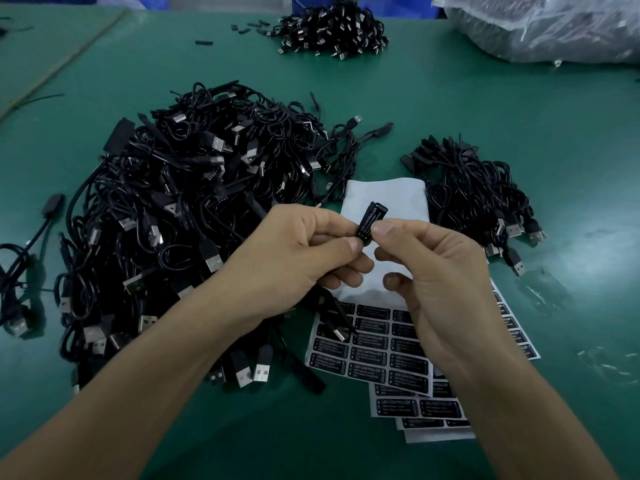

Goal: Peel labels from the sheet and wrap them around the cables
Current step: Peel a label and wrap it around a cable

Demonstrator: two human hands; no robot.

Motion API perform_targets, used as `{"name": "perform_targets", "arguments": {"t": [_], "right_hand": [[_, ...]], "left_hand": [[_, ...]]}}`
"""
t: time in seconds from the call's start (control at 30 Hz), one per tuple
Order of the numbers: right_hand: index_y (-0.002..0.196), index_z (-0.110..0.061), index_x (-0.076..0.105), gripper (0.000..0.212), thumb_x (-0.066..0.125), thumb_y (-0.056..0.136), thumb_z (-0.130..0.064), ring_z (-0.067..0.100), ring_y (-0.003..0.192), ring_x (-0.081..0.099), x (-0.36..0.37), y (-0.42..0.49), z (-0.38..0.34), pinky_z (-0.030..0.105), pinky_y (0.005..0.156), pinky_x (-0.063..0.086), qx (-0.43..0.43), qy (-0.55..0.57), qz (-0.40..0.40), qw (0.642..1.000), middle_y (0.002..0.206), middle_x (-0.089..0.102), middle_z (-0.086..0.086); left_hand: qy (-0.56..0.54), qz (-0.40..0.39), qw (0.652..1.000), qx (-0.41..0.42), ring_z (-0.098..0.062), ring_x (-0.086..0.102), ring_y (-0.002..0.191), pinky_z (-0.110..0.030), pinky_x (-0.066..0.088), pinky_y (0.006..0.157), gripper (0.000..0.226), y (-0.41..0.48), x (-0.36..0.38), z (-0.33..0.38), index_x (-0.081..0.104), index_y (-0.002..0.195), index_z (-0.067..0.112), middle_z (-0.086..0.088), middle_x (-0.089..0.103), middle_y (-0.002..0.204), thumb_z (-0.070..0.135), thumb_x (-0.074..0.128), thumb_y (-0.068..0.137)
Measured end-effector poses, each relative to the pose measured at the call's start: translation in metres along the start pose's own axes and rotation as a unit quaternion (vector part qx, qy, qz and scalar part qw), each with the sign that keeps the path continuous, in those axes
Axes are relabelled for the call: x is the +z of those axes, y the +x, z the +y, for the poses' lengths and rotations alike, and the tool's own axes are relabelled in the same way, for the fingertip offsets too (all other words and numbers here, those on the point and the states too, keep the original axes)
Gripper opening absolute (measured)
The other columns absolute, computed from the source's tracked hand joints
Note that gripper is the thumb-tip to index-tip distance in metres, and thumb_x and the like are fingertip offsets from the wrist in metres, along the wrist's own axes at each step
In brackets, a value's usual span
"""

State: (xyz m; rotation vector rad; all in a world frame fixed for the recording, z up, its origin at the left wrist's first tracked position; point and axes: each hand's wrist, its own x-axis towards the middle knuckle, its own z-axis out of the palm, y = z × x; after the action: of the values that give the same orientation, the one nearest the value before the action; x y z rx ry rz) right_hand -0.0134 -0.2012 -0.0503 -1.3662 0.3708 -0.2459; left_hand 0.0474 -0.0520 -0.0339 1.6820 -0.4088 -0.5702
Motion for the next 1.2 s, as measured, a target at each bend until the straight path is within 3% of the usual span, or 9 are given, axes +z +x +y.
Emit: {"name": "perform_targets", "arguments": {"t": [0.7,1.2], "right_hand": [[0.071,-0.020,0.079,0.010,0.078,0.081,-0.018,0.014,0.063,0.051,-0.0009,0.0022,0.0038,0.020,0.052,0.044,-0.038,-0.025,0.013,0.999,0.067,0.064,0.000],[0.069,-0.018,0.078,0.014,0.077,0.082,-0.014,0.007,0.053,0.059,0.0017,0.0012,0.0042,0.020,0.057,0.050,-0.068,-0.029,0.023,0.997,0.062,0.067,-0.004]], "left_hand": [[0.002,0.002,1.000,-0.002,-0.009,0.071,0.066,-0.016,0.055,0.060,0.013,-0.0003,0.0015,-0.0002,0.072,0.098,0.008,-0.008,0.078,0.082,0.004,0.060,0.097],[0.009,0.030,0.999,0.012,-0.008,0.070,0.062,-0.015,0.051,0.055,0.014,0.0007,0.0069,-0.0046,0.072,0.088,0.013,-0.003,0.077,0.075,0.005,0.063,0.096]]}}
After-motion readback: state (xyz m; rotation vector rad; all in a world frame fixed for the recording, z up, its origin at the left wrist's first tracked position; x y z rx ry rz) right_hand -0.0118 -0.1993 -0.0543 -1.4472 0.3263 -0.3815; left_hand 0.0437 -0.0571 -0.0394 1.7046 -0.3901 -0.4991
